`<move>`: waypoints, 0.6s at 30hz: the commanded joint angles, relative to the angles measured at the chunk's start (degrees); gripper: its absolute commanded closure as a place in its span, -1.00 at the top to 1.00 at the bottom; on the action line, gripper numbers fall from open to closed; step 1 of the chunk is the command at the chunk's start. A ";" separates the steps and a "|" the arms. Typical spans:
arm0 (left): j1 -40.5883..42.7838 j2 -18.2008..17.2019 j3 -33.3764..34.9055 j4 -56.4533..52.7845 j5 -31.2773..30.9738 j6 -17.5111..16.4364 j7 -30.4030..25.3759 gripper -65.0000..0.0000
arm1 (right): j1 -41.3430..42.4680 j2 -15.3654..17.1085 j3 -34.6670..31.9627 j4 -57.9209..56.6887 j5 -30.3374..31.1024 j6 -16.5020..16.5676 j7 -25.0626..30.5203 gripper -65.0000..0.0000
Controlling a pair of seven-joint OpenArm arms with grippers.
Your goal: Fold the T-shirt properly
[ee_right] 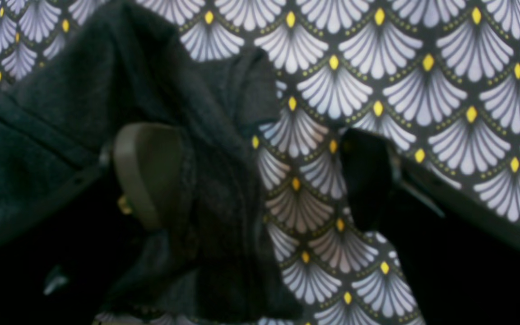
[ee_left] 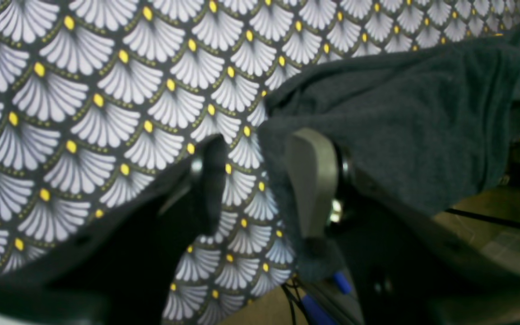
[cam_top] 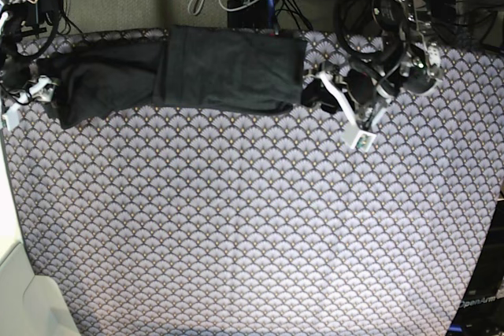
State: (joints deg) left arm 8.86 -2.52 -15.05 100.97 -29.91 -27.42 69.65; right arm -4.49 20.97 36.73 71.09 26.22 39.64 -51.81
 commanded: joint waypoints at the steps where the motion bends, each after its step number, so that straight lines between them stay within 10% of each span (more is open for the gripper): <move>1: -0.64 -0.07 -0.03 0.79 -1.08 -0.32 -0.77 -0.21 | -0.39 -0.71 -0.91 -1.07 -0.77 0.36 -4.06 0.71; 7: -0.82 -0.07 -0.03 0.79 -1.08 -0.32 -0.77 -0.21 | -0.39 -0.80 -0.99 -1.07 -0.77 0.36 -4.06 0.61; 18: -0.73 -0.07 -0.03 0.79 -0.99 -0.32 -0.77 -0.21 | -0.83 -0.80 -4.16 -0.80 -0.85 0.36 -4.06 -0.34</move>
State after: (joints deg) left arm 8.71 -2.52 -15.05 100.92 -29.89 -27.42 69.65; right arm -4.56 21.30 33.80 70.94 25.82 38.98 -51.03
